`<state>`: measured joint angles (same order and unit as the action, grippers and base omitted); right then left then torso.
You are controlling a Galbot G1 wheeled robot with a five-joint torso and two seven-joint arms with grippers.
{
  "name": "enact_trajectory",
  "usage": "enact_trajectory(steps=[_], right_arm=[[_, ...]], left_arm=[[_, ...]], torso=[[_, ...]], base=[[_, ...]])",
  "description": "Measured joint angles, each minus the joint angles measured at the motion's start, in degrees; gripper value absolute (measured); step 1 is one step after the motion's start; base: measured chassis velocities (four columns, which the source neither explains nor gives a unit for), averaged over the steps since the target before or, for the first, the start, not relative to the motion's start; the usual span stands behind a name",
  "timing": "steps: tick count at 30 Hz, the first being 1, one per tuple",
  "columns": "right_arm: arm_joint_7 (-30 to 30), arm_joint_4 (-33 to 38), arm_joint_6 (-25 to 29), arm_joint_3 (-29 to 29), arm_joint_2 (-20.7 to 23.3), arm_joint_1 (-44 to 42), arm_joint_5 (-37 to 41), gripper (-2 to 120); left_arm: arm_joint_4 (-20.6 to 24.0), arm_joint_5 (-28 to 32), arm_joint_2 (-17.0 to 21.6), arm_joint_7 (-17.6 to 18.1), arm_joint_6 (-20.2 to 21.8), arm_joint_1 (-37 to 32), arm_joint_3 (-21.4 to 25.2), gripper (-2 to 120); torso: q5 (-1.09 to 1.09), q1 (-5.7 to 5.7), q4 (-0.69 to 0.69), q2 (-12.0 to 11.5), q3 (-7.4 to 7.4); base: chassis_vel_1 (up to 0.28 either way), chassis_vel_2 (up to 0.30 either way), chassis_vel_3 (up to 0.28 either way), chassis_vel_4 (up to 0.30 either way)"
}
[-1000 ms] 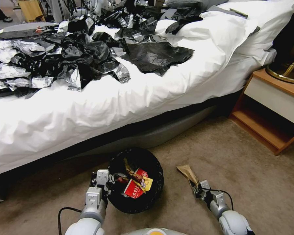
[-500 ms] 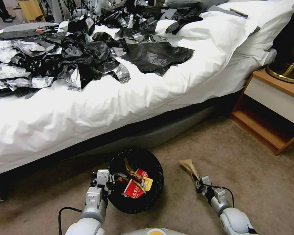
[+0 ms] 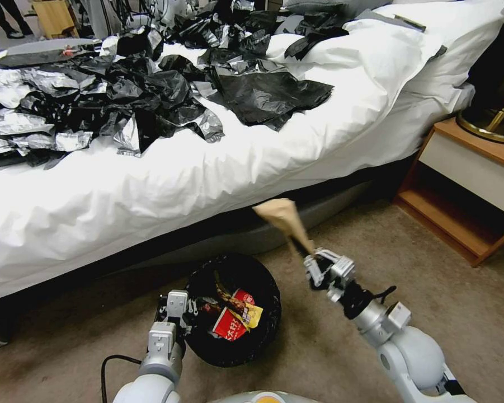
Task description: Pick up the trash bin, then pick up the garbage from the floor and place it into the trash bin.
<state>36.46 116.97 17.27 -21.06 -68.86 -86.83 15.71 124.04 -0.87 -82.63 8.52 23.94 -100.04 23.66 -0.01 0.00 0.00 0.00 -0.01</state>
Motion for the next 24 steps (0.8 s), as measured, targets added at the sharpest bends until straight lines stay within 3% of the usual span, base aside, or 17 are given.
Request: enact_trajectory(steps=[9,24], right_arm=[[-0.67,-9.03,-0.04,9.69,1.73,3.05,-5.14,0],[-4.64,-18.80,-1.85,13.85,-0.78,8.10,-6.62,0]], left_arm=[[-0.01,-0.01,0.00,0.00,0.04,0.06,-0.39,0],[0.14,-0.66,-0.60,0.00,0.07,-0.14,-1.41,0]], torso=[[0.01,0.00,0.01,0.00,0.00],[0.01,0.00,0.00,0.00,0.00]], base=[[0.000,0.000,0.000,0.000],[0.000,0.000,0.000,0.000]])
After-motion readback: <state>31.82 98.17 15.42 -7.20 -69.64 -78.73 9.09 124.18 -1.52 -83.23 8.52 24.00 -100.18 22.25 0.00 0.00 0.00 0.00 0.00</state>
